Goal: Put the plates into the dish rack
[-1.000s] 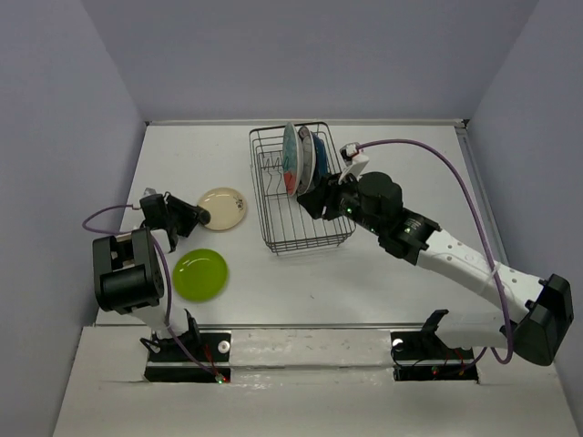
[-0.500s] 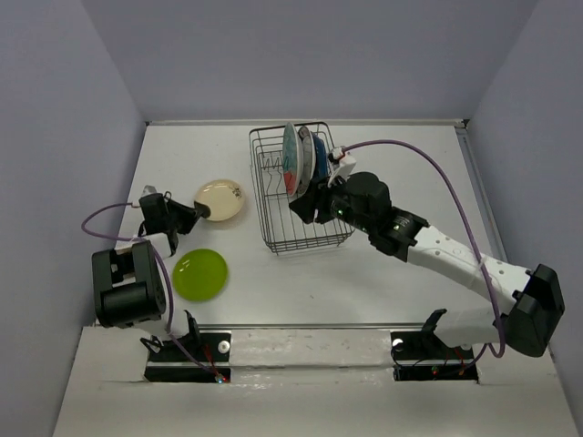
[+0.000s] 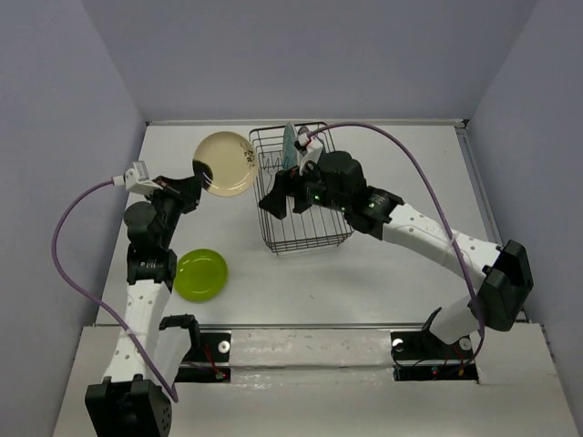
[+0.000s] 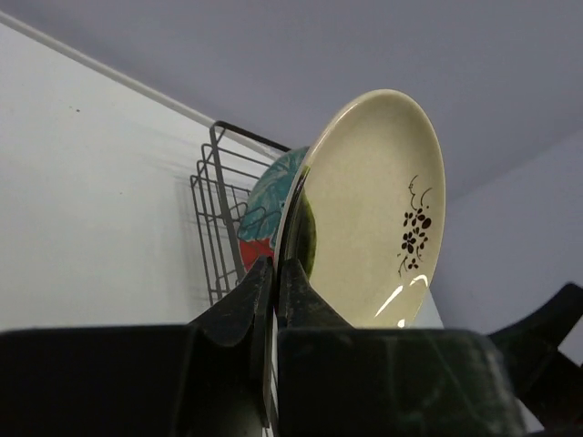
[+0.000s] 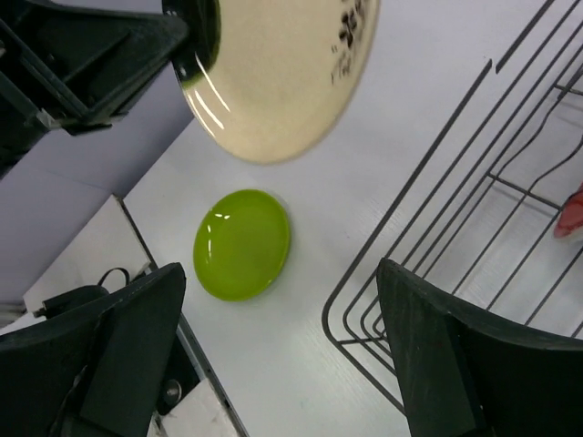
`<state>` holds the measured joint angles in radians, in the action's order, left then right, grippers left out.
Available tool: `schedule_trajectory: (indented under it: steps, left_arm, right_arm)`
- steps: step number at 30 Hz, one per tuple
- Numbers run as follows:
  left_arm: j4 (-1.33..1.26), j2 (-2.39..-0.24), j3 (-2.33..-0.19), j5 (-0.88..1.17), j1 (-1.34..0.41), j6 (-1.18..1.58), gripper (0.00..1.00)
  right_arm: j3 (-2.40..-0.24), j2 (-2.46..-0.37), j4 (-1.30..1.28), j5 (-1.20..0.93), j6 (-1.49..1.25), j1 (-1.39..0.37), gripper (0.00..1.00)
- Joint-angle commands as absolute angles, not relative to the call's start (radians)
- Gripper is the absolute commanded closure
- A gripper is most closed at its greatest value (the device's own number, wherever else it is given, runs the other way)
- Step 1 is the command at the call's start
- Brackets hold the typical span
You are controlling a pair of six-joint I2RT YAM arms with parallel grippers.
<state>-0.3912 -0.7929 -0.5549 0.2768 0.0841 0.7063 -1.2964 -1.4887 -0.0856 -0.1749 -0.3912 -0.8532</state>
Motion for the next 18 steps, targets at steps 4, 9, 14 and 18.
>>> schedule_trajectory:
  steps: [4,9,14,18]
  left_arm:
    - [-0.298,-0.726,-0.578,0.477,0.043,0.592,0.94]
    - [-0.285,-0.675,-0.563,0.566,0.006,0.572,0.94]
    - [-0.319,-0.664,-0.549,0.638,-0.054,0.557,0.94]
    - [-0.318,-0.667,-0.566,0.658,-0.081,0.526,0.92]
  right_arm:
    - [-1.405,-1.511,-0.078,-0.161,-0.353,-0.864,0.03]
    - [-1.388,-1.503,-0.117,-0.084,-0.356,-0.845,0.01]
    - [-1.404,-1.542,-0.139,-0.109,-0.365,-0.845,0.05]
    - [-1.402,-1.531,-0.118,-0.129,-0.383,-0.845,0.31]
